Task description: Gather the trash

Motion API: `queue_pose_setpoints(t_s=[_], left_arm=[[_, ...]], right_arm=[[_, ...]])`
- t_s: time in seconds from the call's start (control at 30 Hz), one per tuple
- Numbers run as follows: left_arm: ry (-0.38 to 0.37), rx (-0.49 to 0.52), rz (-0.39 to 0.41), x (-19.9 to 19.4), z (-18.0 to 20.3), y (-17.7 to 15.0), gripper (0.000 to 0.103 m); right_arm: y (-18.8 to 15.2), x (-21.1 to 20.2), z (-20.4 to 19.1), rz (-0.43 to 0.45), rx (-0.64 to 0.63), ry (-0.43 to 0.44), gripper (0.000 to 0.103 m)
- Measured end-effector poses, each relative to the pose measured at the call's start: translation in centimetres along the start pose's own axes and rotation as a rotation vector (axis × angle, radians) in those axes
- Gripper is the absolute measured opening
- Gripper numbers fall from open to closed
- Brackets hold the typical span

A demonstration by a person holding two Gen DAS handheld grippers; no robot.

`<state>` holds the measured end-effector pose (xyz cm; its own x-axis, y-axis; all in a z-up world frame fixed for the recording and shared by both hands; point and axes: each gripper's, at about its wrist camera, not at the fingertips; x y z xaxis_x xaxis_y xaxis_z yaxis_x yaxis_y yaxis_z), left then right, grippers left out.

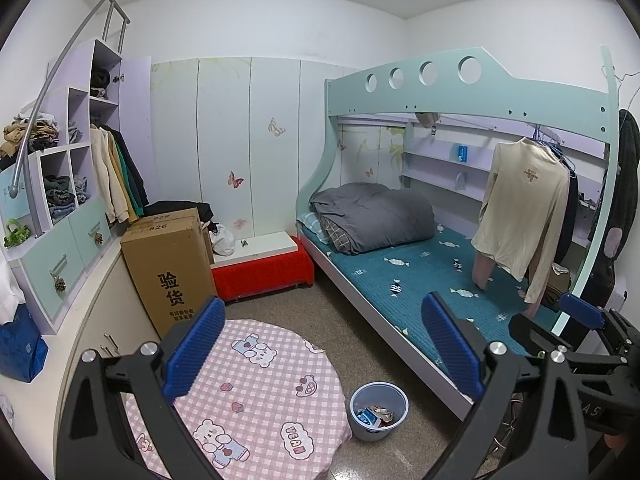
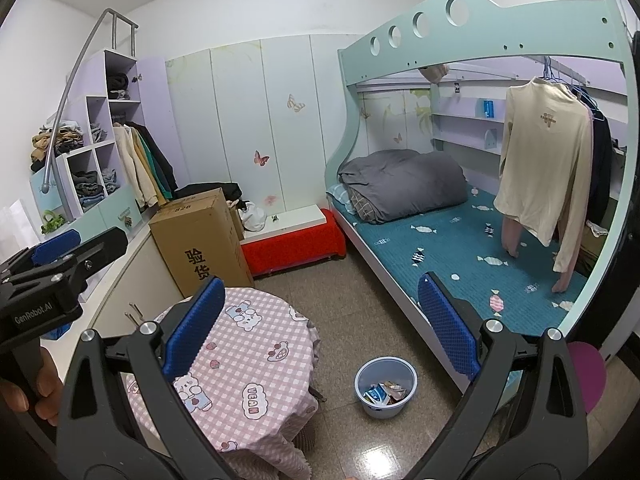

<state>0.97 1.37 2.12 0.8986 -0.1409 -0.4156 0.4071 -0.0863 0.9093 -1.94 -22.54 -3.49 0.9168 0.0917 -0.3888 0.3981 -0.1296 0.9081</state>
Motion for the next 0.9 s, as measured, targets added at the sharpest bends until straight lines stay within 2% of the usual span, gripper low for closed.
queue_pose_setpoints(t_s=[0.9], left_arm=[[0.001, 0.007, -0.008, 1.4, 0.2, -0.1, 0.097]], right_arm=[[-0.3, 1.0, 0.2, -0.012, 0.002, 0.003, 0.095]])
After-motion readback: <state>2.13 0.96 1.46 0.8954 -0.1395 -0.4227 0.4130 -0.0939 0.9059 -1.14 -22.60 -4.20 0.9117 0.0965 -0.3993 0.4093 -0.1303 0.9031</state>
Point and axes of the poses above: each gripper's, at about its wrist camera, not at the fingertips, and x roughly the way its jaws point, z to its right, y to its top, and after that the axes turned 2 degrees about -z, right-handed
